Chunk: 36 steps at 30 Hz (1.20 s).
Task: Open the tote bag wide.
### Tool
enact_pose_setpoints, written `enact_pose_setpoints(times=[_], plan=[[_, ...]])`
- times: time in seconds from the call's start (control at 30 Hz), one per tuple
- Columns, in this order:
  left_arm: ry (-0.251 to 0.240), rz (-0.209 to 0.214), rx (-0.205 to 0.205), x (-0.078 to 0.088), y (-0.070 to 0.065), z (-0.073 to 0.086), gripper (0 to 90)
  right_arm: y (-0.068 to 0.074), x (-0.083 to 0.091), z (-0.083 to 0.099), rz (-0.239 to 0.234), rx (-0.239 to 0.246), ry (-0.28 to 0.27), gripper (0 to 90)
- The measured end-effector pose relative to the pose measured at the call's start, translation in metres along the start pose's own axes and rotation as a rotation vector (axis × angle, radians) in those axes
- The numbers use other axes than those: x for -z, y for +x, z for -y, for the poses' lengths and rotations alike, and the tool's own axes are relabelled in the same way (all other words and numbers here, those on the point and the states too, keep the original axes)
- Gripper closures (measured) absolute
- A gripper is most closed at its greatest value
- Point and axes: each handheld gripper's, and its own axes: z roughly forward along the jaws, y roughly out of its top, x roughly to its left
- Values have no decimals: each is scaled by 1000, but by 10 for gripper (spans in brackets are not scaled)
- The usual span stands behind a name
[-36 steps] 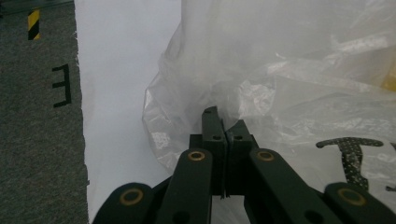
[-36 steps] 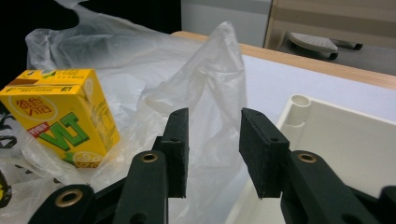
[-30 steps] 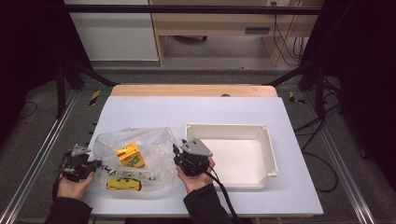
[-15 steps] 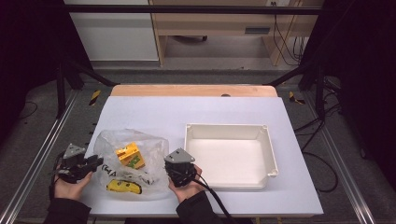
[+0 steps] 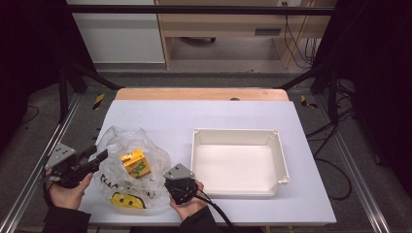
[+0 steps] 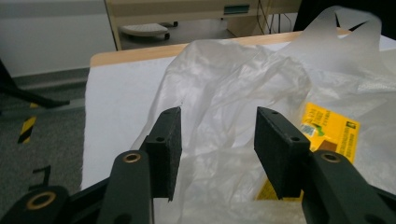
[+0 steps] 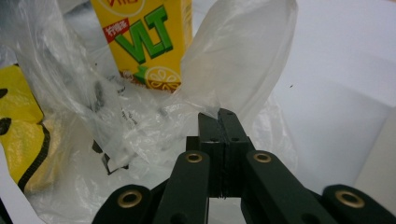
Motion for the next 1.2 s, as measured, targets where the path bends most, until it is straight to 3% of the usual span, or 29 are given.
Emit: enact_pose_setpoints(times=[0.07, 0.13, 0.17, 0.2, 0.27, 0.4, 0.6, 0.73, 0.87, 1.07, 1.2], plan=[[21, -2, -62, -12, -6, -3, 534, 2, -3, 3, -4, 2, 10, 898], [64, 7, -83, -27, -8, -4, 573, 4, -5, 6, -9, 5, 17, 898], [88, -6, -88, -33, -9, -4, 654, 6, -6, 9, -16, 0, 18, 898], [115, -21, -93, -38, -9, -3, 654, 6, -6, 9, -16, 0, 18, 898], [173, -49, -99, -52, -7, 1, 747, 8, -7, 12, -18, 5, 24, 898], [265, -54, -112, -70, -2, 9, 857, 11, -8, 23, -32, -4, 24, 898], [376, -40, -112, -89, 3, 25, 897, 11, -7, 34, -42, -16, 35, 898], [409, -16, -90, -93, 5, 29, 897, 9, -2, 43, -47, -24, 34, 898], [466, -2, -116, -99, 4, 37, 897, 5, 5, 52, -49, -42, 38, 900], [463, 6, -73, -99, 7, 37, 895, -5, 11, 63, -53, -78, 28, 898], [436, 6, -45, -94, 7, 35, 823, -4, 9, 62, -52, -51, 24, 880]])
